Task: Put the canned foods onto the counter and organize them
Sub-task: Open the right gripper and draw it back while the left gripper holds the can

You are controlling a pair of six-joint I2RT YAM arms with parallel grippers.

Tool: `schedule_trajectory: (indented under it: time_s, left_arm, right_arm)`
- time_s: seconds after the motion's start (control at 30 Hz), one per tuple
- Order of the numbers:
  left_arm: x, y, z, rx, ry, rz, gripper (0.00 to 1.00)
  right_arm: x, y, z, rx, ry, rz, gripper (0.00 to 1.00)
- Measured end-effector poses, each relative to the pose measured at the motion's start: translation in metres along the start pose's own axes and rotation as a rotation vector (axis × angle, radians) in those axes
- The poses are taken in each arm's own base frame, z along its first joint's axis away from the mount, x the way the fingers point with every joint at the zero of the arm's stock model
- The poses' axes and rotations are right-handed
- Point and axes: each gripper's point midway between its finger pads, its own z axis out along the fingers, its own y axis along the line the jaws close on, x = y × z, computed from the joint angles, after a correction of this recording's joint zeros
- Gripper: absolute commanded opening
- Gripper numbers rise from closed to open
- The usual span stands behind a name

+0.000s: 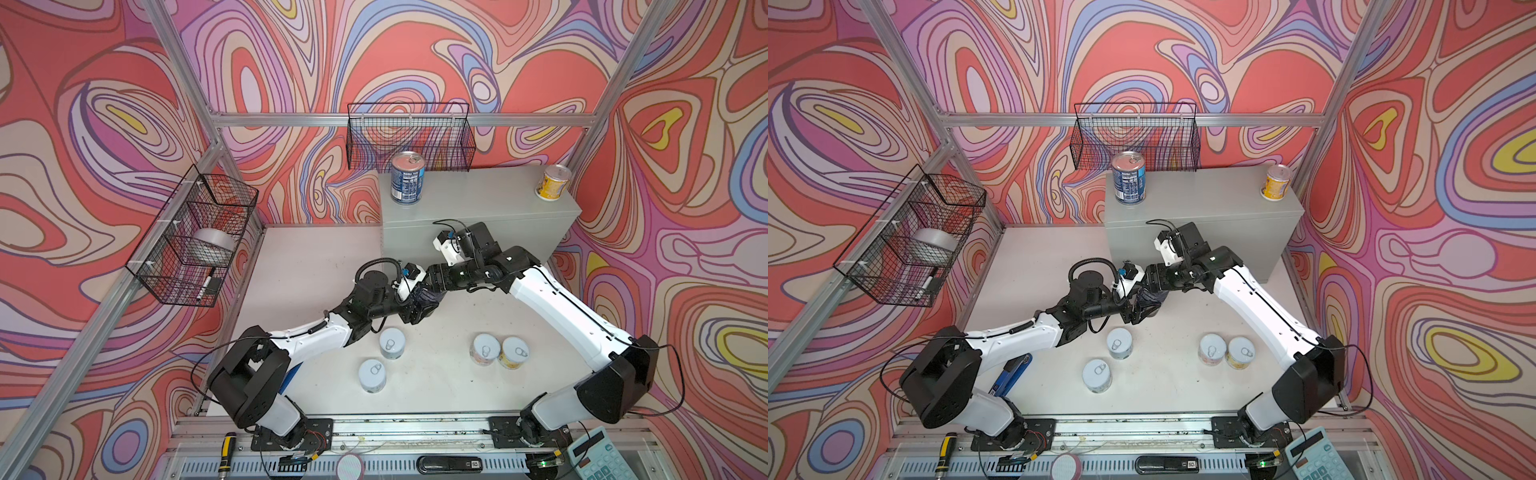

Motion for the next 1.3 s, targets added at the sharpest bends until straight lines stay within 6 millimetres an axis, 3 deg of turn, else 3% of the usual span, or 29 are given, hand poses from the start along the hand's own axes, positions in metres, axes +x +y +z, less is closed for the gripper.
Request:
schedule_trajectory:
  time_s: [0.4, 0.87, 1.07, 1.3]
  left_arm:
    - [0.015, 0.009, -0.001, -0.043, 0.057, -0.048, 0.44]
    - [0.026, 0.018, -0.003, -0.093, 0.1, -0.067, 0.44]
    - [0.042, 0.023, -0.006, -0.13, 0.164, -0.09, 0.45]
    - [0.043, 0.025, -0.009, -0.153, 0.177, -0.112, 0.44]
  right_arm:
    - [-0.001, -0.002, -0.003, 0.011, -0.029, -0.011, 0.86]
    - [-0.007, -0.024, -0.013, 0.131, -0.084, -0.026, 0.88]
    - [0.002, -0.043, -0.022, 0.205, -0.109, -0.012, 0.88]
    - [0.02, -0.053, -0.046, 0.229, -0.219, 0.0, 0.91]
